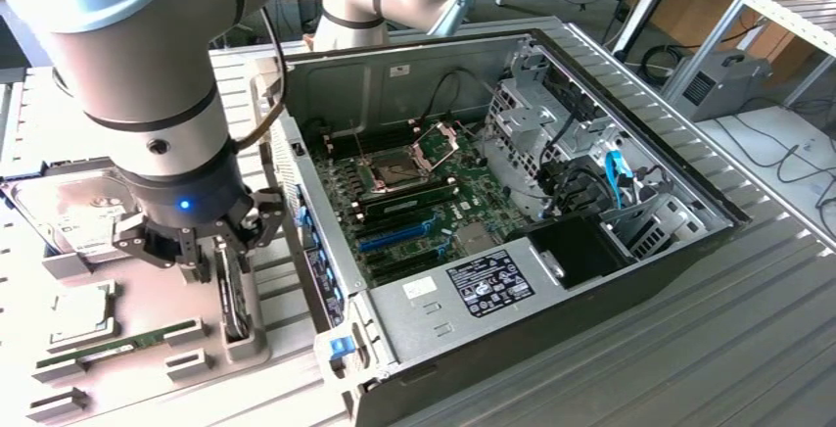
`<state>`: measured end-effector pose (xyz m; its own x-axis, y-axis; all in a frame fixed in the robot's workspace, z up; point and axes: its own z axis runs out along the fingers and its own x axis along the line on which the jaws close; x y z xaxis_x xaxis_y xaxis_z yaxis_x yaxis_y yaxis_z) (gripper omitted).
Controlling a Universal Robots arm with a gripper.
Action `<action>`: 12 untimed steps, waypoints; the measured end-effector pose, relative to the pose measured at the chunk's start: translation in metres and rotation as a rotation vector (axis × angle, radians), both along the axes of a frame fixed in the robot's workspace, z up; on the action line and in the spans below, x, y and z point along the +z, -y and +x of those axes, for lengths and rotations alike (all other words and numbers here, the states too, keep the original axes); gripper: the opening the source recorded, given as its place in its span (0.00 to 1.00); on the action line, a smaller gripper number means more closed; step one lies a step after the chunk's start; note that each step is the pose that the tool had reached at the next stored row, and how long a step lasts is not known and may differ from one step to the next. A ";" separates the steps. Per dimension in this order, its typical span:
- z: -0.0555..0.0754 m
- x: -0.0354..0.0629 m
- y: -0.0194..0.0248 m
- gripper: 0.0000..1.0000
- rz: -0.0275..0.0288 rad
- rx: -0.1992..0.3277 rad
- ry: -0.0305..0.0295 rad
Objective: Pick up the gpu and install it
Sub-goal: 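Pick up the gpu and move the gpu toward the slot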
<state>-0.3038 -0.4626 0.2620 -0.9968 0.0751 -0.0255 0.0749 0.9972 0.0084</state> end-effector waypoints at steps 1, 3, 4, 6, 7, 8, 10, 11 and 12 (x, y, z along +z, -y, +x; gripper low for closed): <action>0.000 -0.0004 -0.0009 0.42 -0.0008 0.000 -0.0003; 0.000 -0.0011 -0.0024 0.42 -0.0012 0.000 -0.0004; 0.000 -0.0013 -0.0035 0.42 -0.0013 0.000 -0.0004; 0.000 -0.0018 -0.0059 0.42 -0.0013 0.000 -0.0004; 0.000 -0.0021 -0.0068 0.42 -0.0014 0.000 -0.0004; -0.001 -0.0025 -0.0075 0.42 -0.0012 0.000 -0.0003; -0.002 -0.0032 -0.0081 0.42 -0.0014 0.000 -0.0005; -0.003 -0.0043 -0.0082 0.42 -0.0013 0.000 -0.0004; -0.003 -0.0056 -0.0082 0.42 -0.0011 0.000 -0.0002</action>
<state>-0.3065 -0.4544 0.2564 -0.9969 0.0751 -0.0253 0.0749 0.9972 0.0072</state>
